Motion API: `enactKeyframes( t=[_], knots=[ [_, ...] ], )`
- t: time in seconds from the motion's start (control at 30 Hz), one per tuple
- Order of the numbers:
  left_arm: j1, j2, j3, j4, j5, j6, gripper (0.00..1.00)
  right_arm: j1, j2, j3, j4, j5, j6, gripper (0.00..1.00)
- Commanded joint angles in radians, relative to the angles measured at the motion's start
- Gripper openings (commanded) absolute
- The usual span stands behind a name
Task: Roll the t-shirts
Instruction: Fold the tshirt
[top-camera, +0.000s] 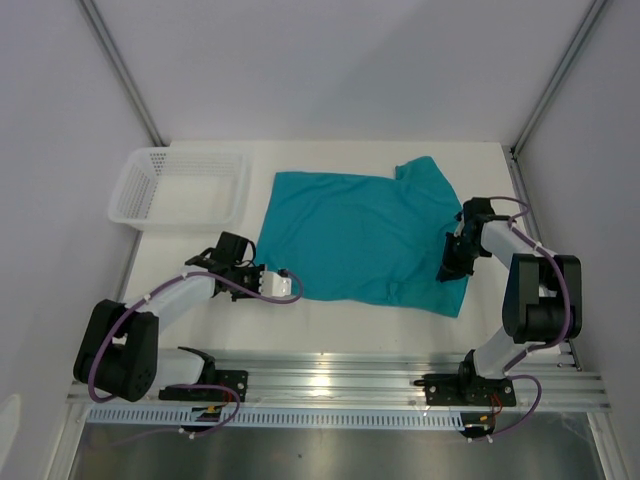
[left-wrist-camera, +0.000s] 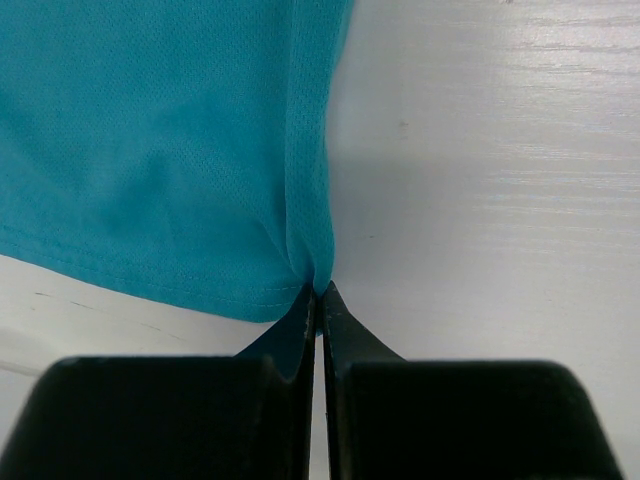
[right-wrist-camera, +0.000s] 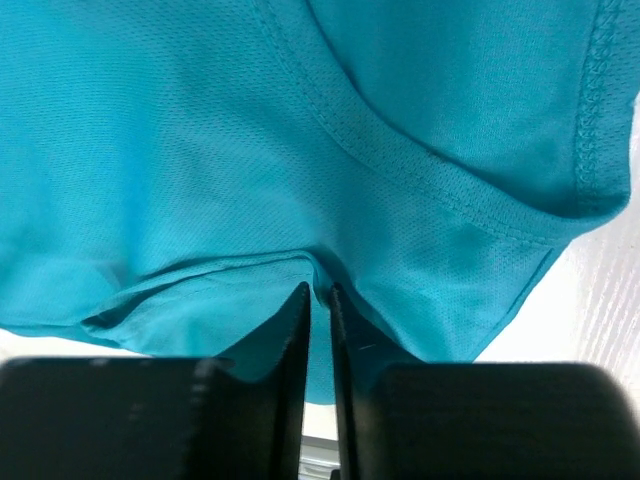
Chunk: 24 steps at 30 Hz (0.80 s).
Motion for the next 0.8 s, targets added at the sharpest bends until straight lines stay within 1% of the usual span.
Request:
enactKeyframes(
  t=[0.0, 0.03, 0.1, 0.13, 0.4, 0.53, 0.77],
  knots=[
    [-0.010, -0.003, 0.033, 0.010, 0.001, -0.013, 0.01, 0.003, 0.016, -0.011, 0.024, 0.002, 0.002, 0.14],
    [-0.010, -0.003, 0.036, 0.008, 0.004, -0.013, 0.01, 0.002, 0.016, -0.013, 0.026, 0.004, 0.002, 0.12],
    [-0.010, -0.005, 0.040, 0.005, 0.007, -0.019, 0.01, 0.000, 0.016, -0.014, 0.035, 0.004, 0.001, 0.02],
    [-0.010, -0.005, 0.045, 0.004, 0.009, -0.021, 0.01, -0.001, 0.016, -0.014, 0.037, 0.002, 0.001, 0.00],
    [-0.010, 0.000, 0.082, -0.016, 0.005, -0.029, 0.01, -0.029, -0.052, 0.023, 0.034, 0.014, -0.010, 0.00],
    [-0.008, 0.020, 0.146, -0.048, 0.013, -0.036, 0.01, -0.052, -0.102, 0.082, 0.057, 0.005, -0.011, 0.00],
    [-0.005, 0.090, 0.291, -0.130, 0.016, -0.018, 0.01, -0.061, -0.070, 0.167, 0.126, -0.019, -0.033, 0.00]
  ],
)
